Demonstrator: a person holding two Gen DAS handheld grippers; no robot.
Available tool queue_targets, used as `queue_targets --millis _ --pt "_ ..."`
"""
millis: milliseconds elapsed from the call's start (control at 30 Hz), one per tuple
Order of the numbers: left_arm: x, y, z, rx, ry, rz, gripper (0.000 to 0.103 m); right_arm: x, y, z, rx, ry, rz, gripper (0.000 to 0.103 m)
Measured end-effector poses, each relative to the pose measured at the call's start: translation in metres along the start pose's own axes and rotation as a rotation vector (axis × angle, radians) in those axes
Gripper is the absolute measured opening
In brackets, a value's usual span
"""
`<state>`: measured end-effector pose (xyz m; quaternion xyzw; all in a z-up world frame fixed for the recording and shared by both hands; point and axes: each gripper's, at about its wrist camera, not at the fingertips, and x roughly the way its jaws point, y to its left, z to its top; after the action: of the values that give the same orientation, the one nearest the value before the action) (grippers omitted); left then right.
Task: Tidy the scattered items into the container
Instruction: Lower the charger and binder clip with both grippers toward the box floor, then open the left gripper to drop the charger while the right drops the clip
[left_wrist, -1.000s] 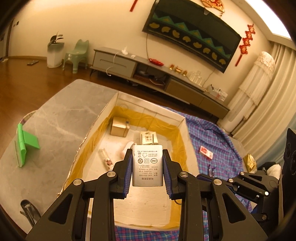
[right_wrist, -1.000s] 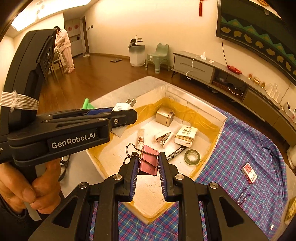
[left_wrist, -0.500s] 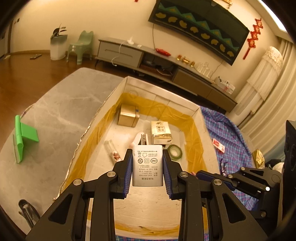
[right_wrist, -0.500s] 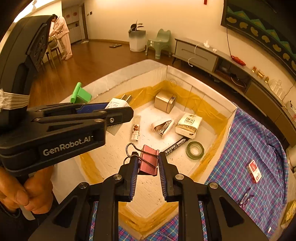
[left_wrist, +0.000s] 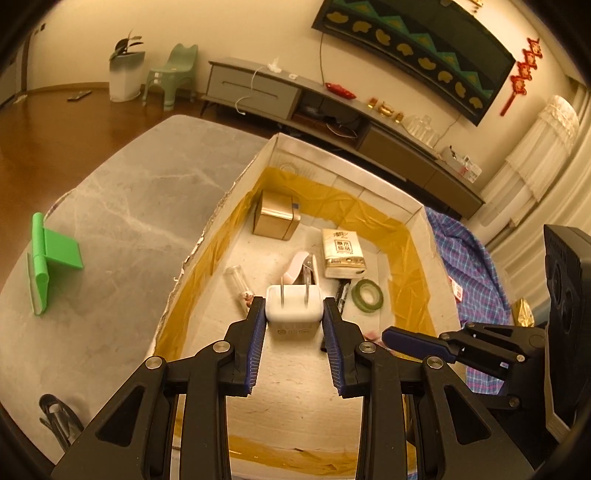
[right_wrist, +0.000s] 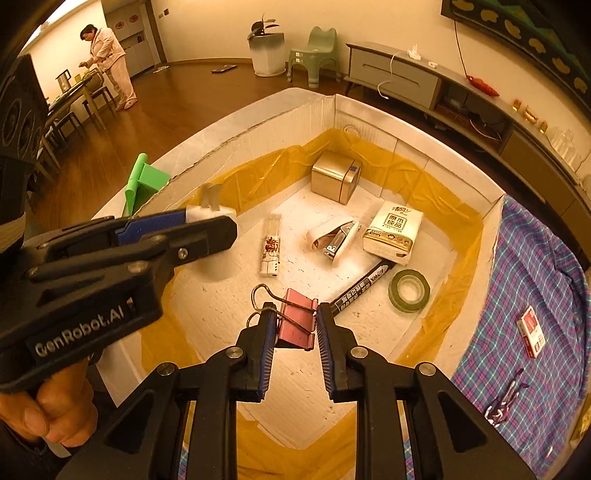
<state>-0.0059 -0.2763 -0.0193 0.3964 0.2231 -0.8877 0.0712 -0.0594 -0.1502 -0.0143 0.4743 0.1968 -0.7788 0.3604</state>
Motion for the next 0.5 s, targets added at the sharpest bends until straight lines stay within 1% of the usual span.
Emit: queue_targets --millis 233,367,467,500 --pt "-0.001 -0.003 0.0 0.001 0.012 -0.011 0.036 -0.005 -0.003 -0.003 0.012 -0.007 0.006 0.024" --pt "-0.008 -0.007 0.003 -0.004 0.0 -0.013 0.036 -0.013 -0.008 -0.008 0.03 -0.024 0.021 0.024" --pt "-0.014 -0.015 0.003 0.01 -0.012 -0.013 0.037 -0.024 -0.013 -0.014 0.053 -0.054 0.041 0.025" --pt "-0.016 -0.019 0.002 0.019 -0.016 -0.006 0.037 -0.03 -0.016 -0.016 0.063 -0.07 0.054 0.027"
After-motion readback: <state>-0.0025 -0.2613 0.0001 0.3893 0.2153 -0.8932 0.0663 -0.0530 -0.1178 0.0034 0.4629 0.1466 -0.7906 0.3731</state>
